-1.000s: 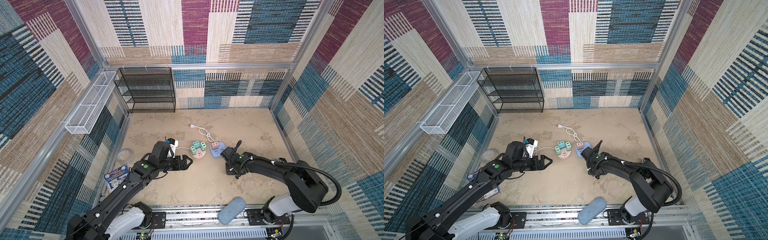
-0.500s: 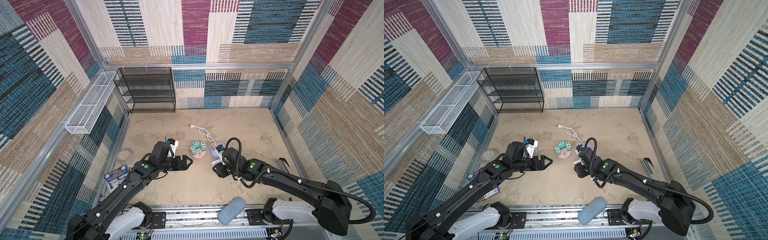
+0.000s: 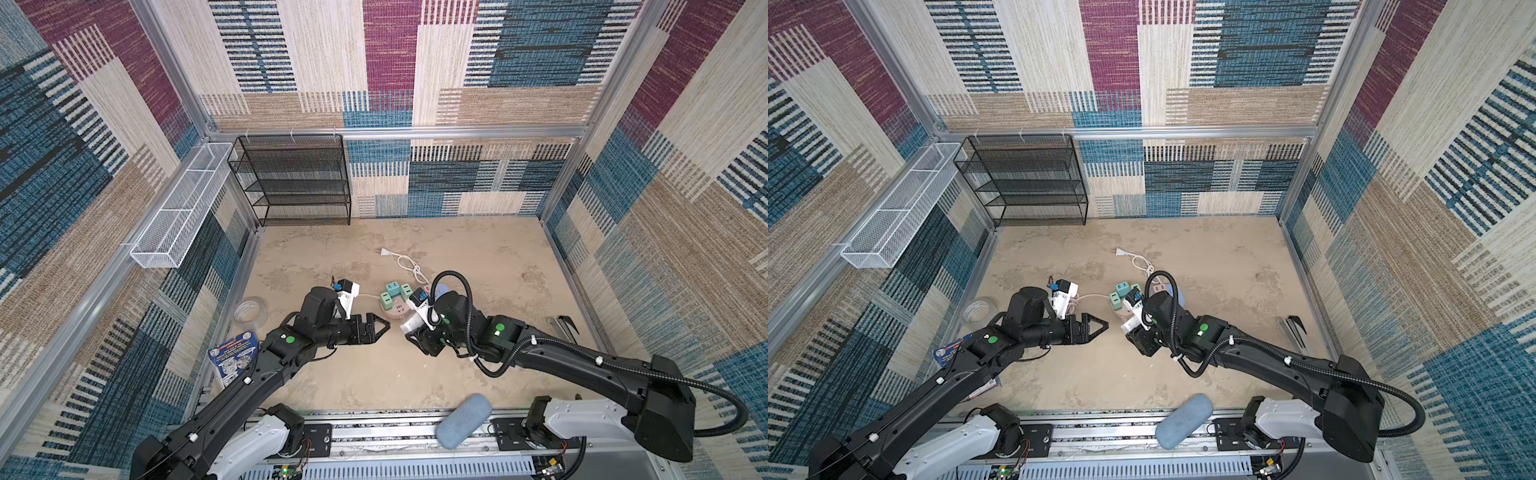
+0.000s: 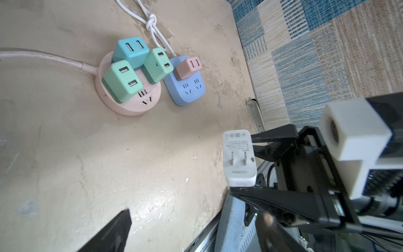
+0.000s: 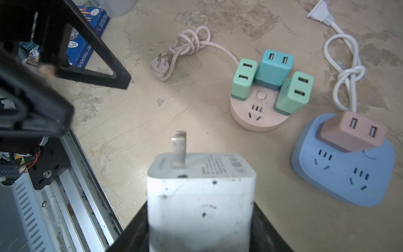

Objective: Insert the plug
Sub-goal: 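Carry the white charger toward the left gripper while the left gripper reaches in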

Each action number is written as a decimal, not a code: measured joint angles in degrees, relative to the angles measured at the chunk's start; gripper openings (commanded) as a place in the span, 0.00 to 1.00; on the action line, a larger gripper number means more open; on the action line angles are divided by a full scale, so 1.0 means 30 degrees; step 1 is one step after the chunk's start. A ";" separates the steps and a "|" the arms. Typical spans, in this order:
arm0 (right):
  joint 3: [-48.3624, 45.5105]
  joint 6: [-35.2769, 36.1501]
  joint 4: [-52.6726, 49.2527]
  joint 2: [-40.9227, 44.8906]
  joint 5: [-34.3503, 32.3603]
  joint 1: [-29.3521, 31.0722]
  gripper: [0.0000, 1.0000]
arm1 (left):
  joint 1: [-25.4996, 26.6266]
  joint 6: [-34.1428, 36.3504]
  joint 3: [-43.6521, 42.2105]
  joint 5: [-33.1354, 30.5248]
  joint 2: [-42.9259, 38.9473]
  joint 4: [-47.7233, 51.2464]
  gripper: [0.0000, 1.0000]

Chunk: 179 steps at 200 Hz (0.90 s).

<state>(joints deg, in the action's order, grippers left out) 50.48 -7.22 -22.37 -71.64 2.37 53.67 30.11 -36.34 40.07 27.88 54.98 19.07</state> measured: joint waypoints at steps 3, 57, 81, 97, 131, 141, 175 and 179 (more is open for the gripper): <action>0.0058 0.0015 0.0007 -0.0080 0.0029 0.0007 0.00 | 0.0000 -0.0117 -0.0095 0.0189 0.0022 -0.0182 0.93; 0.0969 0.0291 0.0131 -0.1020 0.0342 0.0168 0.00 | 0.0000 -0.2237 -0.0940 0.2164 0.0852 -0.2907 0.90; 0.1005 0.0364 0.0175 -0.1115 0.0350 0.0313 0.00 | 0.0007 -0.2863 -0.0940 0.2725 0.1297 -0.3847 0.87; 0.1005 0.0364 0.0226 -0.1115 0.0350 0.0335 0.00 | 0.0015 -0.3162 -0.0940 0.2965 0.1647 -0.4342 0.83; 0.1013 0.0350 0.0823 -0.1341 0.0372 0.0372 0.00 | 0.0102 -0.3861 -0.0940 0.3526 0.2361 -0.5136 0.76; 0.1020 0.0342 0.1005 -0.1435 0.0503 0.0408 0.00 | 0.0117 -0.3905 -0.0940 0.3701 0.2492 -0.5333 0.74; 0.1231 0.0328 0.1202 -0.1800 0.0729 0.0678 0.00 | 0.0219 -0.4320 -0.0940 0.3818 0.2834 -0.5639 0.62; 0.1268 0.0328 0.1217 -0.1843 0.0736 0.0729 0.00 | 0.0233 -0.4328 -0.0940 0.3825 0.2863 -0.5661 0.60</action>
<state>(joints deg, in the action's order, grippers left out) 54.28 -6.24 -18.72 -77.17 4.58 55.86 30.81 -49.32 37.26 39.35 63.57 2.09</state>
